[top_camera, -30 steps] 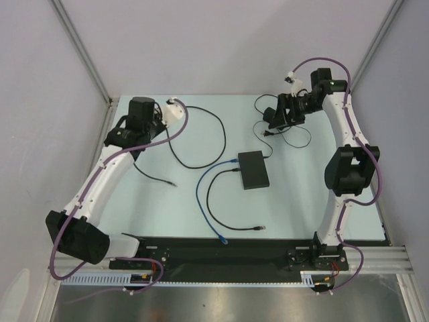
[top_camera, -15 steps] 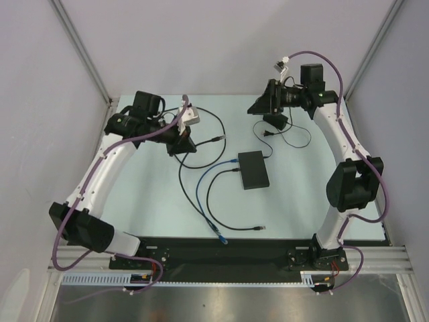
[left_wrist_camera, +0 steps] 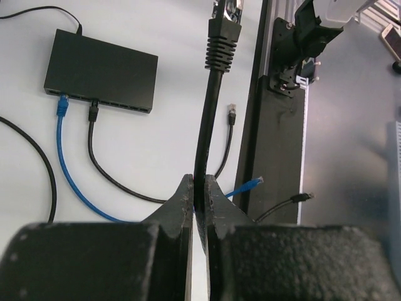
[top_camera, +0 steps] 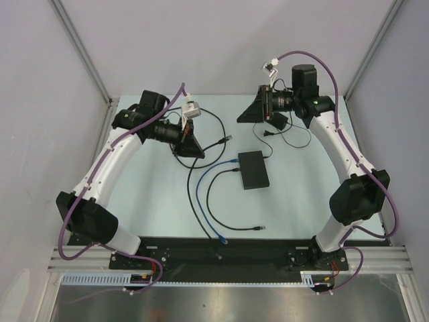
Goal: Insert the plug into the switch port
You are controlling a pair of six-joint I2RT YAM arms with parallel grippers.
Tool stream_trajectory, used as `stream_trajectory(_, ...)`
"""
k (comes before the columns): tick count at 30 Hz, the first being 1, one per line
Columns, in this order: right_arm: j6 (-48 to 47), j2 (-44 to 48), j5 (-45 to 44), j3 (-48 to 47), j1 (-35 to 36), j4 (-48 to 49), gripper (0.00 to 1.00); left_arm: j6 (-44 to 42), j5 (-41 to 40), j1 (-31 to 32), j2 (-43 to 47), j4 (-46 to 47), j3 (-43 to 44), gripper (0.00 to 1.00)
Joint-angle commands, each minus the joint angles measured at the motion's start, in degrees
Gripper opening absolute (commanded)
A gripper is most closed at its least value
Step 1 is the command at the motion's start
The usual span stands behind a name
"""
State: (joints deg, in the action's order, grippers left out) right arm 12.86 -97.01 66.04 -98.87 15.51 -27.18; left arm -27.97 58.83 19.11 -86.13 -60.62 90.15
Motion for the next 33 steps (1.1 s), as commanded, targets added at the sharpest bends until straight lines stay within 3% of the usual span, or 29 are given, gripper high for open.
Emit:
stream_trajectory(1, -0.39, 2.79, 1.20, 2.18, 2.51, -2.53, 0.64, 3.26, 2.35, 0.22, 0.26, 3.13, -0.85, 0.00)
stream_trajectory(20, 5.59, 3.06, 4.18, 4.21, 4.88, 1.52, 0.62, 0.46, -2.75, 0.31, -0.88, 3.05, -1.91, 0.00)
stream_trajectory(25, 4.46, 2.62, 4.36, 4.04, 5.67, 0.82, 0.56, 1.16, -2.84, 0.31, -1.50, 3.84, -1.20, 0.00)
stream_trajectory(30, 1.29, 1.74, 2.43, 3.07, 6.29, -2.79, 0.41, 1.51, -2.67, 0.31, -1.67, 4.37, -1.12, 0.00)
stream_trajectory(33, 0.68, 1.13, 2.43, 2.28, 6.73, -3.84, 0.39, 1.60, -2.58, 0.31, -1.76, 4.63, -1.20, 0.00)
